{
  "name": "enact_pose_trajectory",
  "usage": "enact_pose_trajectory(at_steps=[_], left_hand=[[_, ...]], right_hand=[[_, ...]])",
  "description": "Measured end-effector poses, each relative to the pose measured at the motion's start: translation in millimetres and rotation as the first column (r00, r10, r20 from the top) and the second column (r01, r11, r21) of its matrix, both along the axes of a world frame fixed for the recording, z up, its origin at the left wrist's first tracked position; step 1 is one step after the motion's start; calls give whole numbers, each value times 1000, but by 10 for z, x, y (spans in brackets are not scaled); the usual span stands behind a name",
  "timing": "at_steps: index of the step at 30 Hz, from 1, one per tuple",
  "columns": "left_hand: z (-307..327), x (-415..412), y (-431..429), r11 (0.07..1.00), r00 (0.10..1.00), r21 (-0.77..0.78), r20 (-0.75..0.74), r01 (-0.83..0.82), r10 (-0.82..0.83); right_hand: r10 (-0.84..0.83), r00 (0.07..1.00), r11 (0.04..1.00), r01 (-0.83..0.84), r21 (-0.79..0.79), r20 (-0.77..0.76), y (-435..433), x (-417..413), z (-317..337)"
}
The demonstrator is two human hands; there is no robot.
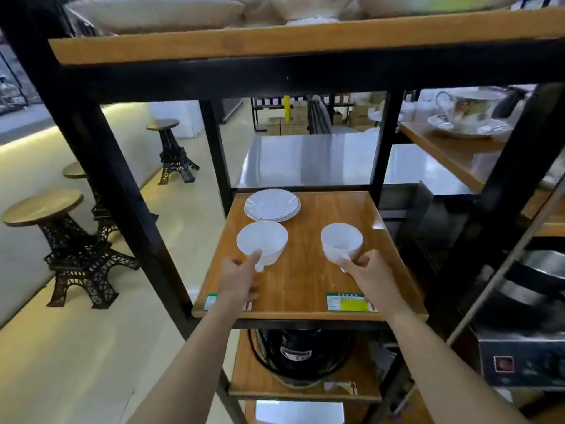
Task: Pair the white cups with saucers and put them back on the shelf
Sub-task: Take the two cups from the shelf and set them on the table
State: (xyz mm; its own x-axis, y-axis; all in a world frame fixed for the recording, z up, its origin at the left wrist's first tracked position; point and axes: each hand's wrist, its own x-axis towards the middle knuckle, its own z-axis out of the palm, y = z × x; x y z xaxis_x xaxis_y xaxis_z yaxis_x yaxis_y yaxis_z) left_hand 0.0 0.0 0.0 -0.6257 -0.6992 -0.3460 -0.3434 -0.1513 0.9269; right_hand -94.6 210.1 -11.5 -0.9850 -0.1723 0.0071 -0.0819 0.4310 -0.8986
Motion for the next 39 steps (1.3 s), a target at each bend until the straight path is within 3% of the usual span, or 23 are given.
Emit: enact_pose_trajectory(at_steps=[4,12,15,19,23,25,27,30,39], left_hand=[[-13,-26,-19,986,998,157,-40,61,-55],[25,-9,3,881,979,442,-179,169,-97],[36,-42,27,870,976,465,-207,163,-72],[-5,-76,50,898,972,433,-234,81,25],[-25,-17,35,907,972,422,-220,16,85],[-20,64,43,908,973,419,-211,7,89],[-23,193,70,928,980,370,-194,43,32],[17,443,135,967,982,220,-168,127,-91],[270,986,492,929,913,75,-225,363,-339]], right_hand=[[41,933,989,14,-148,358,-59,-99,29],[218,761,900,86,-427,611,-48,-99,71],[211,766,845,169,-507,607,-88,-79,54],[83,850,884,177,-432,519,-164,-11,45],[97,926,918,58,-392,364,-117,190,27],[30,933,920,115,-375,359,-123,314,65],[-52,924,918,194,-346,380,-123,462,126],[-81,932,875,236,-423,352,-60,740,174],[-285,913,769,400,-499,293,626,1702,201]])
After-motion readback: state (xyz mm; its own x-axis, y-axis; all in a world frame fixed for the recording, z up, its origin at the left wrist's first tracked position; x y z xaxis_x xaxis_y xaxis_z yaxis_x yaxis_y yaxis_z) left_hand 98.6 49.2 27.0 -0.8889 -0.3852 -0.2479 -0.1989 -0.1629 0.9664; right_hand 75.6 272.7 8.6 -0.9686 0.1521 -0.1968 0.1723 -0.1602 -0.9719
